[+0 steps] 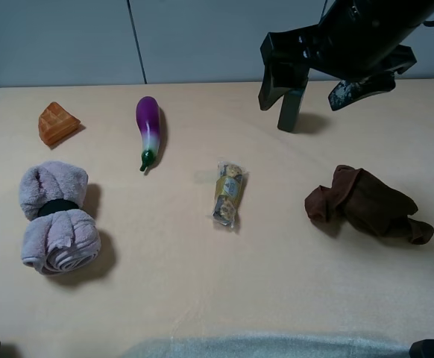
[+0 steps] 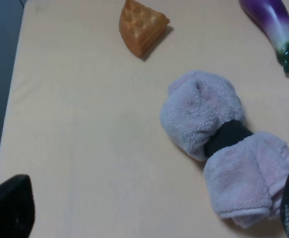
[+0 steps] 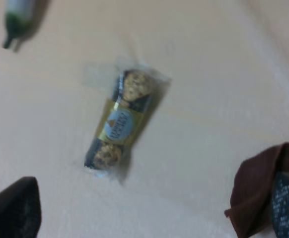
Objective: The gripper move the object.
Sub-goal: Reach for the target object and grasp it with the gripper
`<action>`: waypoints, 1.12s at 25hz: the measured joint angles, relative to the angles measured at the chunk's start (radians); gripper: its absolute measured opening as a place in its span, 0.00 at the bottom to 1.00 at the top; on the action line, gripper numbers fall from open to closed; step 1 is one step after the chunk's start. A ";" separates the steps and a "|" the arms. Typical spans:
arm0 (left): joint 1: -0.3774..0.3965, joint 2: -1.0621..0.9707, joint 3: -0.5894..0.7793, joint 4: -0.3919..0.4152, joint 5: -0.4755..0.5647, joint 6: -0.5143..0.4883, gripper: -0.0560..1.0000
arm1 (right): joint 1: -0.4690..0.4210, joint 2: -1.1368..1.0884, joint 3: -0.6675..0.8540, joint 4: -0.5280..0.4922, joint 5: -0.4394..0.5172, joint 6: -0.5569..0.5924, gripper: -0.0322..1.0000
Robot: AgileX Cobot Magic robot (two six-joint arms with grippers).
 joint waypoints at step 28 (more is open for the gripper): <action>0.000 0.000 0.000 0.000 0.000 0.000 0.99 | 0.147 0.456 -0.282 0.007 0.115 0.147 0.70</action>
